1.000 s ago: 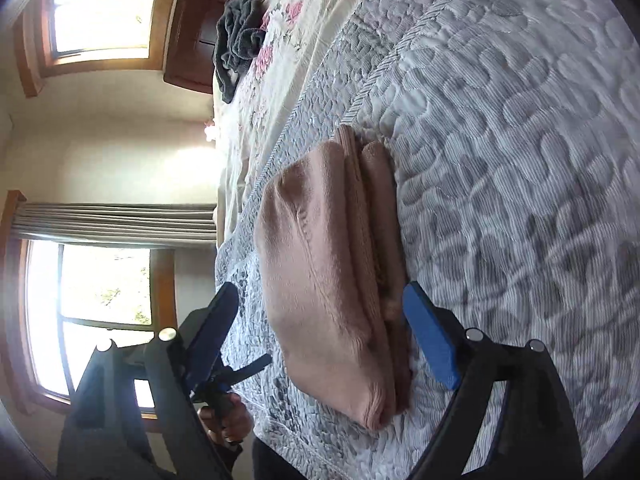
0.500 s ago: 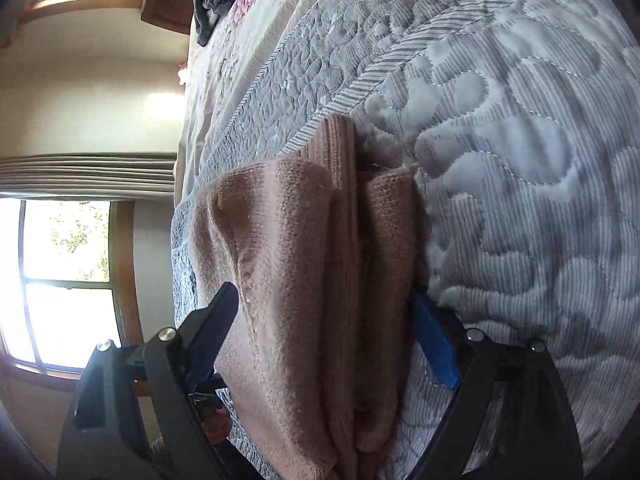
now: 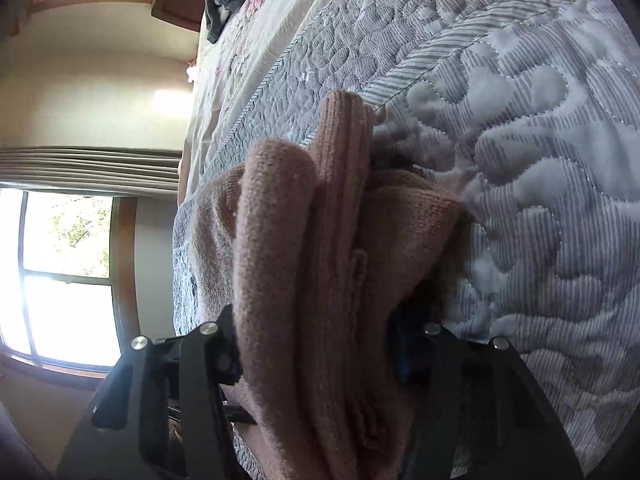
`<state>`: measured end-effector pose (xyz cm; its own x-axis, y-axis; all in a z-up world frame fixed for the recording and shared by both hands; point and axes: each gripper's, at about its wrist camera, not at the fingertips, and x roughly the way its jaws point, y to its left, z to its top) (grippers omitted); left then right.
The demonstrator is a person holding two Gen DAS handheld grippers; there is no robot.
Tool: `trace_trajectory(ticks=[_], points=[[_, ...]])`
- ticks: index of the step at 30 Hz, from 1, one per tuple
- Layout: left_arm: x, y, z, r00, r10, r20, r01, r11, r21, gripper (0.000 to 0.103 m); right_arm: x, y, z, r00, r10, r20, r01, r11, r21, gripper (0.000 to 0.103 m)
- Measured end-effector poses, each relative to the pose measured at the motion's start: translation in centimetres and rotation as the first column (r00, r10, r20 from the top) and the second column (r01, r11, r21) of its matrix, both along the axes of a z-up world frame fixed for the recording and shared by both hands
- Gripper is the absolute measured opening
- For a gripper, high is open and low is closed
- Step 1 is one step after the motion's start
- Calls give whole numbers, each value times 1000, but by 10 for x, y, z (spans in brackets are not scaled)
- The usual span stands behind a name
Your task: Fold small clothes
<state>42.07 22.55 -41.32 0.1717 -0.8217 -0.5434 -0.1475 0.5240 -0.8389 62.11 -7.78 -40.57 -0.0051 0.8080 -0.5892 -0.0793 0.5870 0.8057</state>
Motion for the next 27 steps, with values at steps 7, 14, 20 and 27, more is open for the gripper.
trace_trajectory(ticks=[7,14,20,27], points=[[3,-6,46,999,-24,48,18,993,120,34,-13,-4,23,998,-58,22,58,998,7,47],[-29,18,98,993,-31,112,14,989,147,33,-46,20,63,998,-50,47,48,998,43,47],[-101,72,115,991,20,129,-40,987,154,33,-102,73,75,999,1,37,-4,995,102,47],[-172,110,44,996,93,-17,-87,976,201,37,-170,135,10,991,98,-90,-95,995,31,52]])
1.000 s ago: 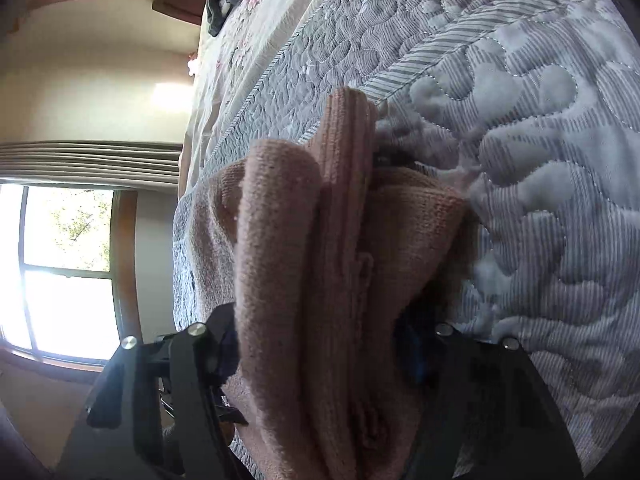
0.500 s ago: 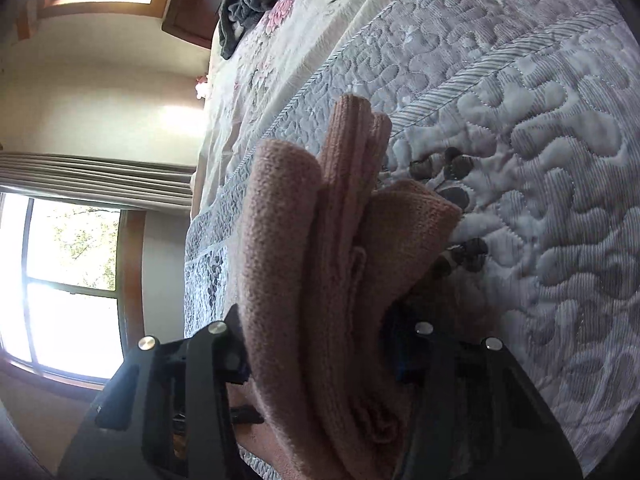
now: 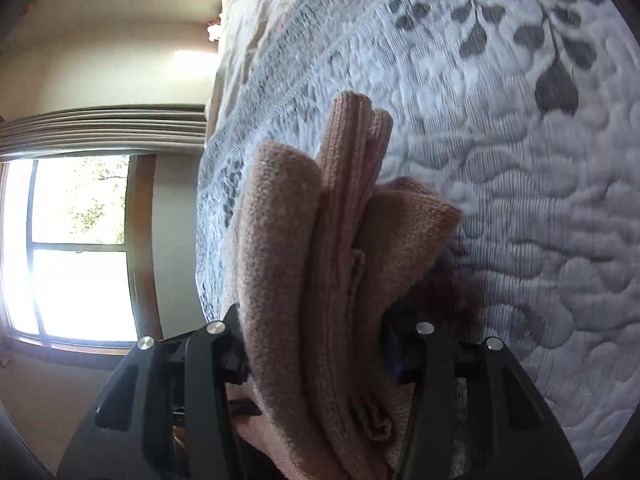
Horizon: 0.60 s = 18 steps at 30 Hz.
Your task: Fold small clothes
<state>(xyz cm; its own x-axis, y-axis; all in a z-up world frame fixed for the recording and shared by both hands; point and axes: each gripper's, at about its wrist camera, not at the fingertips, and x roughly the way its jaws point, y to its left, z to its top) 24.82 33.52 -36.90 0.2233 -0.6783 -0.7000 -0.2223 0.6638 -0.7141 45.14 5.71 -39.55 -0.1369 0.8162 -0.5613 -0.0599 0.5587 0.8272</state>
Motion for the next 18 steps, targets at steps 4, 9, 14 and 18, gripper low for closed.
trace_trajectory(ticks=[4,9,14,18], points=[[-9,8,-14,996,85,-34,-86,996,-10,55,-7,-5,-6,999,-34,-29,31,995,-98,69],[-36,22,53,978,150,143,-175,967,184,67,-24,-36,65,977,-60,204,96,981,-170,74],[-41,-2,59,969,90,231,-90,996,-11,67,-59,-15,65,961,50,270,32,956,-291,48],[-27,-22,31,983,65,172,-58,997,-45,65,-62,-8,56,961,44,274,43,951,-305,15]])
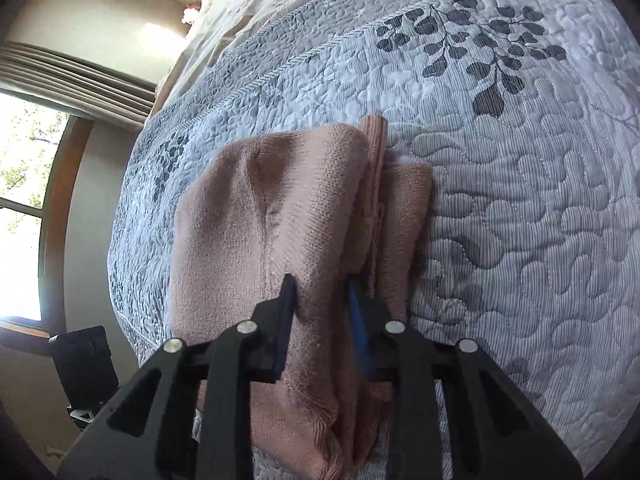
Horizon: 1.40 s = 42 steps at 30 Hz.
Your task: Fold small clothes
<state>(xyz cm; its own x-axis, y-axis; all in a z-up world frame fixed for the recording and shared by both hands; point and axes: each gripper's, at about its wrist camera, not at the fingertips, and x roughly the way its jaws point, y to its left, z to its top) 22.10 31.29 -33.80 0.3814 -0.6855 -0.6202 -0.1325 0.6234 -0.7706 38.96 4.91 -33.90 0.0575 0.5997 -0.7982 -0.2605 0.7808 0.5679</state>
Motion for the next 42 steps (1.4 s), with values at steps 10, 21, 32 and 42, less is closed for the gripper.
trace_trajectory(ticks=[10,21,32,42], points=[[38,28,48,990,-6,140,19,996,-90,65,10,-15,-13,998,-70,-4,70,996,-47,24],[149,56,-32,1000,-28,-8,27,994,-102,32,35,23,-21,992,66,104,-51,989,-140,12],[88,28,-1,987,-156,49,152,985,83,38,-15,21,1,983,161,89,-153,984,-90,11],[56,24,28,985,-132,114,115,983,144,36,-40,13,27,977,166,131,-148,980,-132,9]])
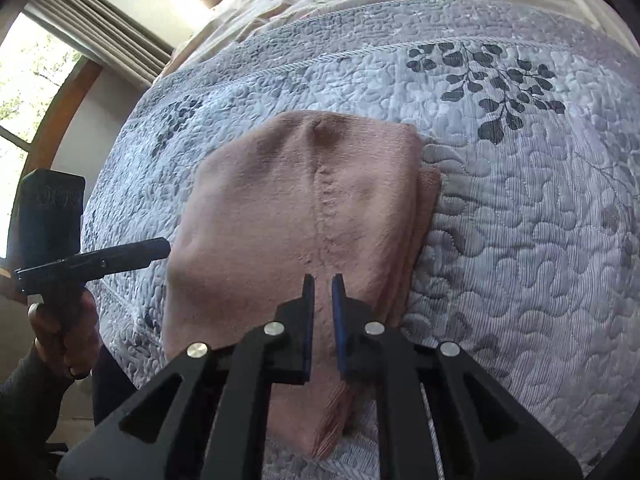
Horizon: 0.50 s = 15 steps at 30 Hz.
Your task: Fold small clothes
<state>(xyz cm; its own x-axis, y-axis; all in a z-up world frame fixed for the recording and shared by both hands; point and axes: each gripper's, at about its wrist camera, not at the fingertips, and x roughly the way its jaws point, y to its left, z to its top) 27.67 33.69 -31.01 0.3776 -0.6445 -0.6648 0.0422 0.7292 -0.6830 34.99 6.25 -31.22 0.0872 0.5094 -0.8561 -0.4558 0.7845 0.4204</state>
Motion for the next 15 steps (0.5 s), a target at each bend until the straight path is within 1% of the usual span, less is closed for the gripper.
trace_trajectory(ticks=[1,2,3,4,5,6,7,8,9,10,11,12,13,15], points=[[-2,-1,-6,1000,8,-20,-7,999,36,36,-6,4,-2,1000,18,9,-17,1000,-21,9],[-1,-4,-17,998,14,-58,-11,998,62,36,-9,7,-9,1000,28,5,-28,998,-54,9],[0,-6,-26,997,18,-73,-13,998,57,36,-10,8,-21,1000,25,-1,-25,994,-103,1],[2,-9,-30,997,15,-76,-11,998,56,36,-9,8,-31,1000,19,1,-19,991,-134,0],[2,-11,-29,997,19,-79,-14,998,60,36,-8,5,-36,1000,5,3,-4,991,-137,0],[1,-12,-23,997,23,-77,-17,997,71,36,-7,1,-35,1000,-28,-12,26,993,-119,0],[-2,-12,-14,998,19,-65,-14,997,71,37,-9,-1,-30,999,-49,-17,47,993,-107,0],[-9,-11,-4,999,7,-45,-4,999,54,37,-14,-3,-20,999,-53,-2,53,994,-97,4],[-20,-10,5,1000,1,-23,0,999,46,40,-21,-4,-9,999,-52,16,53,995,-85,10],[-31,-9,11,1000,5,-9,-4,999,49,43,-30,-7,0,998,-50,22,52,997,-62,10],[-42,-8,13,1000,14,-9,-14,999,52,48,-41,-8,6,999,-46,22,47,998,-41,10],[-52,-9,10,1000,18,-16,-17,998,60,48,-52,-8,7,999,-39,20,40,999,-37,10],[-59,-11,2,999,18,-30,-15,996,84,48,-62,-5,3,1000,-27,15,28,999,-45,10],[-62,-16,-23,994,41,-102,-27,991,133,48,-75,1,-16,1000,-11,-12,10,996,-86,10]])
